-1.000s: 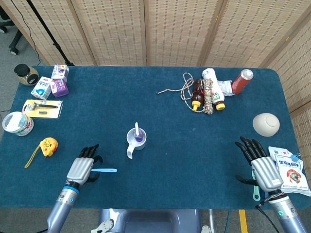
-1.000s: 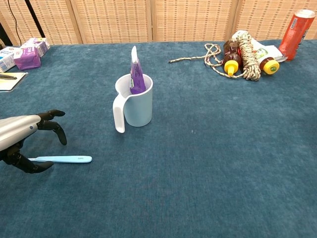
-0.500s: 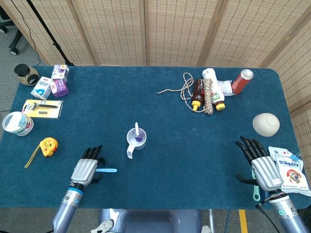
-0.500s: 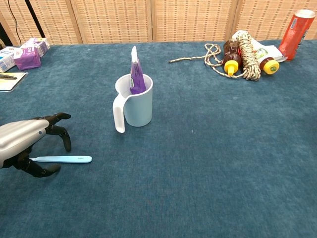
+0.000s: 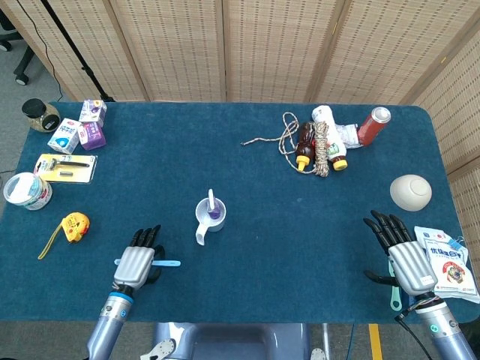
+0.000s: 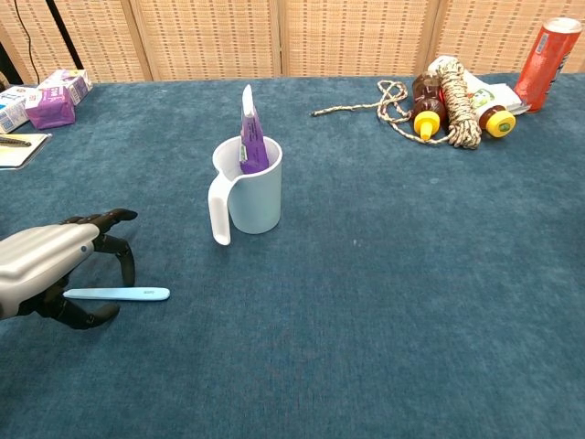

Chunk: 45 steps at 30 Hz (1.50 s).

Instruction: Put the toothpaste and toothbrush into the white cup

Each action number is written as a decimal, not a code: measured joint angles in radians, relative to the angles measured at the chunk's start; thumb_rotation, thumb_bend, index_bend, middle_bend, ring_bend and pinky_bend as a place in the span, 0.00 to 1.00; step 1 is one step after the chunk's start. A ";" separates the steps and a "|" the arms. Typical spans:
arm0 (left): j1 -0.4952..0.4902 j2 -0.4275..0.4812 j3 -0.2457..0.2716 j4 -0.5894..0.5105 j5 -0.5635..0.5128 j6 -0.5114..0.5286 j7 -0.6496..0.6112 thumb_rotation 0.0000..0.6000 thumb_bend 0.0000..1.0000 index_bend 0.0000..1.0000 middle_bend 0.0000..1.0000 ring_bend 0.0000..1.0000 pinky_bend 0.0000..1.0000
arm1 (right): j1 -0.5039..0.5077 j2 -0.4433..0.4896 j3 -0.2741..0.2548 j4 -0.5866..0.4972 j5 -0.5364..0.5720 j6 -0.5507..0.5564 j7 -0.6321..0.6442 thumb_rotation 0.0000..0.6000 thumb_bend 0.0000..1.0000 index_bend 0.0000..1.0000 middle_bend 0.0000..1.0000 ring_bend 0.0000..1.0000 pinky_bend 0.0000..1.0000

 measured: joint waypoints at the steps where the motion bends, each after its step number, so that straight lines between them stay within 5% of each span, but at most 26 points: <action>1: 0.000 -0.002 -0.001 0.001 0.000 0.000 0.002 1.00 0.34 0.47 0.00 0.00 0.00 | 0.000 0.000 0.000 0.000 0.000 0.000 0.001 1.00 0.00 0.00 0.00 0.00 0.00; 32: 0.008 -0.018 -0.017 0.005 0.002 0.006 0.028 1.00 0.40 0.55 0.00 0.00 0.00 | 0.003 0.005 -0.003 -0.003 -0.005 -0.001 0.017 1.00 0.00 0.00 0.00 0.00 0.00; 45: 0.023 0.067 -0.027 -0.073 0.064 0.028 -0.076 1.00 0.40 0.55 0.00 0.00 0.00 | 0.003 0.004 -0.006 -0.005 -0.009 0.000 0.012 1.00 0.00 0.00 0.00 0.00 0.00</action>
